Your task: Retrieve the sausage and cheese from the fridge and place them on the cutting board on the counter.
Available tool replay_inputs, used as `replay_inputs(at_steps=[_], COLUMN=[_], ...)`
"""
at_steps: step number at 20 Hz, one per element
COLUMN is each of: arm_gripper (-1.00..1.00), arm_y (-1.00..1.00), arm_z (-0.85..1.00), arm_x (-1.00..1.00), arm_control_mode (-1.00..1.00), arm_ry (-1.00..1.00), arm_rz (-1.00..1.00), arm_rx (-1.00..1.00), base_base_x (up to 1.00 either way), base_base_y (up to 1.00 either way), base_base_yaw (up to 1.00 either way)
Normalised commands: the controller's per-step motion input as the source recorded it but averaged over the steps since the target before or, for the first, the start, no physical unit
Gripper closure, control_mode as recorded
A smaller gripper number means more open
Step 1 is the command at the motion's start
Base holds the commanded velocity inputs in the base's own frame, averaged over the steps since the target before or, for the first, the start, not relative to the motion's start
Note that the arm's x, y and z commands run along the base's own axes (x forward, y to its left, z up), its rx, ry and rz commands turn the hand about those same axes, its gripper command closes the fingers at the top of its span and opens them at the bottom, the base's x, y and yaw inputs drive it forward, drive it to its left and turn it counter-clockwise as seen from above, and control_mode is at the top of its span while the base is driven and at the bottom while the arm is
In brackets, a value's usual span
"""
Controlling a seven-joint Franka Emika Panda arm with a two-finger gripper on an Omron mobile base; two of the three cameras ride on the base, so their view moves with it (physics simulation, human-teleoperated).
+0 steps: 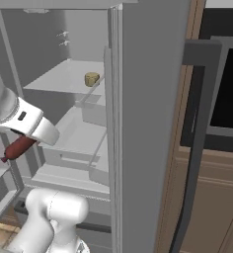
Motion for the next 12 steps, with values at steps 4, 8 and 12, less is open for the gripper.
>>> replay_inputs(at_steps=[4, 8, 12], arm_gripper=[1.00, 1.00, 1.00], arm_y=[0.00, 0.00, 0.00], arm_z=[0.00, 0.01, 0.00], arm_x=[-0.01, -0.01, 0.02], arm_control_mode=[-1.00, -1.00, -1.00], arm_ry=[-0.21, -0.02, 0.01], arm_rz=[0.13, 0.21, 0.03], arm_rx=[-0.04, 0.00, 0.00], base_base_x=[0.00, 0.00, 0.00], base_base_y=[0.00, 0.00, 0.00], base_base_yaw=[0.00, 0.00, 0.00])
